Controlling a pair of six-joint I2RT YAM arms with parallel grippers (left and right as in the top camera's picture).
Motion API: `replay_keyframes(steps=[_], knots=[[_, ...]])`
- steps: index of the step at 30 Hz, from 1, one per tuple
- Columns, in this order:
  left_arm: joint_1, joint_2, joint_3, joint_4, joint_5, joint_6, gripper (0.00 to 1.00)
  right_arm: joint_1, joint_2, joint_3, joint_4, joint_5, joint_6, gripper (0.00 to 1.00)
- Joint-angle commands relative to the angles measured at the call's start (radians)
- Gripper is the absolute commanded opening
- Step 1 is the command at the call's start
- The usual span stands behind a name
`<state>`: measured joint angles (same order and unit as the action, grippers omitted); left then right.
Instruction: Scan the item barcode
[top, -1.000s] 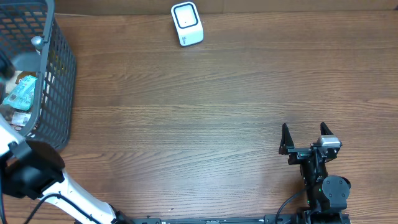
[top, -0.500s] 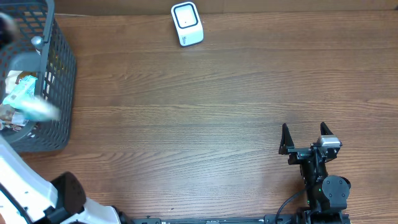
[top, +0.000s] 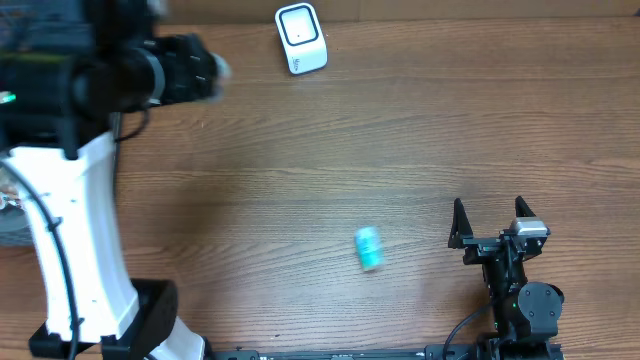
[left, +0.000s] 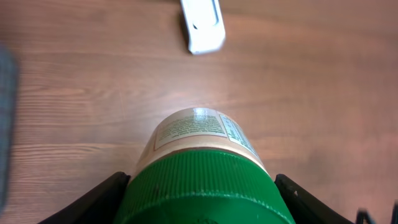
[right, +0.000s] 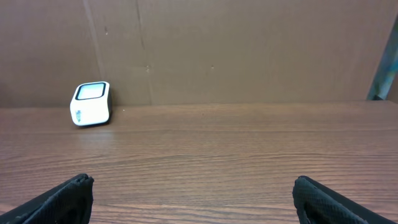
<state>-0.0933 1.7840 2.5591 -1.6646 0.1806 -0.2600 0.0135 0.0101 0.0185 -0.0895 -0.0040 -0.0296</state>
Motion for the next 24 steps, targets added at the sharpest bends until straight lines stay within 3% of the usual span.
replay_keyframes(steps=[1, 7, 13, 24], knots=[[-0.136, 0.057, 0.01, -0.025, -0.084, -0.03, 0.55, -0.002, -0.007, -0.011, 0.006, -0.008, -0.005, 1.0], [-0.283, 0.158, -0.065, -0.024, -0.088, -0.124, 0.55, -0.002, -0.007, -0.011, 0.006, -0.008, -0.005, 1.0], [-0.366, 0.274, -0.122, -0.022, -0.088, -0.272, 0.5, -0.002, -0.007, -0.011, 0.006, -0.008, -0.005, 1.0], [-0.515, 0.531, -0.137, -0.025, -0.123, -0.504, 0.51, -0.002, -0.007, -0.011, 0.006, -0.008, -0.005, 1.0]])
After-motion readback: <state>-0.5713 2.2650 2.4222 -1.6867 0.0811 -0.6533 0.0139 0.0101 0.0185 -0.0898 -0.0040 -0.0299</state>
